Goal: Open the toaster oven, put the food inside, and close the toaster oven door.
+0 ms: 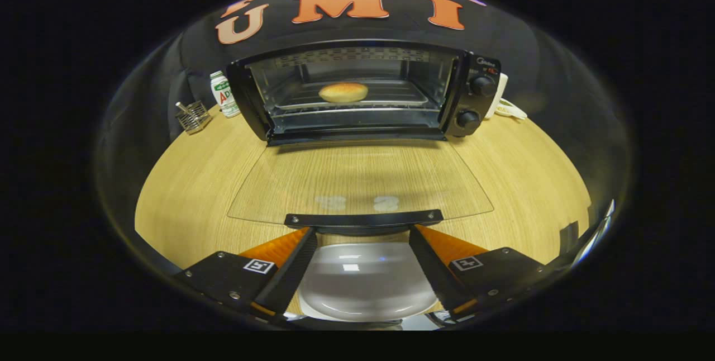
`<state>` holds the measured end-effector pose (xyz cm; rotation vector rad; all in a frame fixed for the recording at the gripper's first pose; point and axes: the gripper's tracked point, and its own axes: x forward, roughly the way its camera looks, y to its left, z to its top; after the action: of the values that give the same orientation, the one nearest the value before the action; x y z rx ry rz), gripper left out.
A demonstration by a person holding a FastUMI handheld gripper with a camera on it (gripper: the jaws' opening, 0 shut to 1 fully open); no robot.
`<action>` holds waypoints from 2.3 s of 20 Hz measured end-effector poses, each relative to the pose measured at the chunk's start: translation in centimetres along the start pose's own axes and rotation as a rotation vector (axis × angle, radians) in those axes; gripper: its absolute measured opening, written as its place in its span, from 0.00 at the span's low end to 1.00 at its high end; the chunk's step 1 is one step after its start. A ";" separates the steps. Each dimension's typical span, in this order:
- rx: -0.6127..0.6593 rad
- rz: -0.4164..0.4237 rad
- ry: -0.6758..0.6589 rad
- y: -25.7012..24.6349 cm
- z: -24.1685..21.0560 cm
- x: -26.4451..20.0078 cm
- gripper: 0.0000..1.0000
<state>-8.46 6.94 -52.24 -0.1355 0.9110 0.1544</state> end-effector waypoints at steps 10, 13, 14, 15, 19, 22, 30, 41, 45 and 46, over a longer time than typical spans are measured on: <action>0.017 0.004 -0.137 -0.2 5.4 -3.1 0.98; 0.032 0.007 -0.197 -0.4 8.2 -3.9 0.98; 0.028 0.008 -0.211 -0.5 8.8 -4.2 0.98; 0.025 0.010 -0.226 -0.5 9.6 -4.4 0.99; 0.034 0.020 -0.261 -0.5 11.9 -4.5 1.00; 0.036 0.019 -0.284 -0.4 13.8 -4.3 1.00; 0.042 0.044 -0.301 1.2 17.3 -2.0 1.00; 0.043 0.069 -0.352 1.9 20.7 -3.0 1.00; 0.027 0.032 -0.440 0.2 24.8 -6.1 1.00; 0.022 0.020 -0.464 -0.3 25.9 -7.1 1.00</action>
<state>7.37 10.83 -30.85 -0.0651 0.4519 0.1847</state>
